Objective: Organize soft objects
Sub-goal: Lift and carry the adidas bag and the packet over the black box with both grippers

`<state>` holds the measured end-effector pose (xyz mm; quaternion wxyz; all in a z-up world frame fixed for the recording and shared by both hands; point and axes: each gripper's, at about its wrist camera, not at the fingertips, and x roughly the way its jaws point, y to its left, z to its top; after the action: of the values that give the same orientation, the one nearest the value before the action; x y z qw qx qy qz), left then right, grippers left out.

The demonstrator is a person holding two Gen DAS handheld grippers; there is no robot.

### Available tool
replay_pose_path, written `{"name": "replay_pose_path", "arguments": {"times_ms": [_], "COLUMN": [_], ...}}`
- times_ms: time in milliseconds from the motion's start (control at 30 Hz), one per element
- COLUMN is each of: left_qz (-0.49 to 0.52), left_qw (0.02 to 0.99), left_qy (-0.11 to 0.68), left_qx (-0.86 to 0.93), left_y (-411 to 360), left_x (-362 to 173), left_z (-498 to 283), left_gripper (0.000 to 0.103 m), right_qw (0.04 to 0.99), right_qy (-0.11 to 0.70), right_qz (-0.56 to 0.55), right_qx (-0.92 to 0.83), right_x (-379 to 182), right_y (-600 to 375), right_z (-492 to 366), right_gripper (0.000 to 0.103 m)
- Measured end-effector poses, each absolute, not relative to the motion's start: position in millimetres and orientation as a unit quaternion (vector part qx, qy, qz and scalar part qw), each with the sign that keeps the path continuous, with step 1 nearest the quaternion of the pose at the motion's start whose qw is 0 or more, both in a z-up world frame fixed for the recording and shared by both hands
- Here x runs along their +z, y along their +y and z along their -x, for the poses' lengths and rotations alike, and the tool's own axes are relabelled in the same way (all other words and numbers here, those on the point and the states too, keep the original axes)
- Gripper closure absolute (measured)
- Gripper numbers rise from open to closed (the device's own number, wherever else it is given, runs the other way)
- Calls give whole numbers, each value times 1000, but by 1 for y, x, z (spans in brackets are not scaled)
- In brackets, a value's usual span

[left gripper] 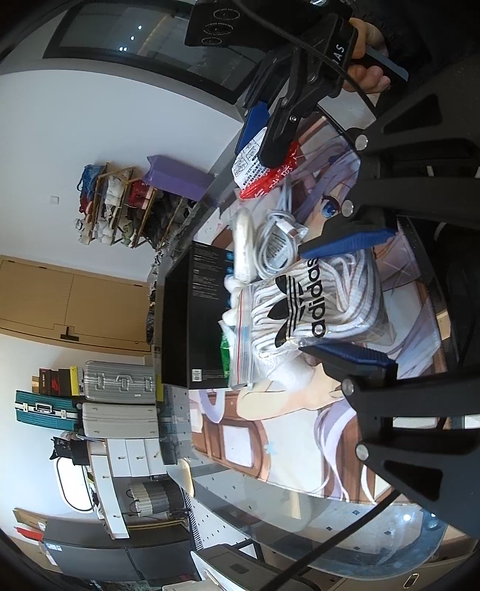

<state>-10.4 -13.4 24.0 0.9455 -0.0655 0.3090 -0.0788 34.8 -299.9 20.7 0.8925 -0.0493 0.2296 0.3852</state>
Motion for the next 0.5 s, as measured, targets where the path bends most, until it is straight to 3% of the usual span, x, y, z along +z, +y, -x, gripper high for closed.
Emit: {"name": "replay_pose_path", "arguments": {"times_ms": [500], "left_qz": [56], "left_qw": [962], "left_qy": [262], "left_qx": [-60], "left_y": [-8], "left_x": [47], "left_z": [-12], "left_gripper": [61], "right_qw": [899], "right_qy": [221], "right_qz": [40], "right_qx": [375], "right_x": [46], "right_y": [-301], "right_z": [-58], "right_gripper": [50]}}
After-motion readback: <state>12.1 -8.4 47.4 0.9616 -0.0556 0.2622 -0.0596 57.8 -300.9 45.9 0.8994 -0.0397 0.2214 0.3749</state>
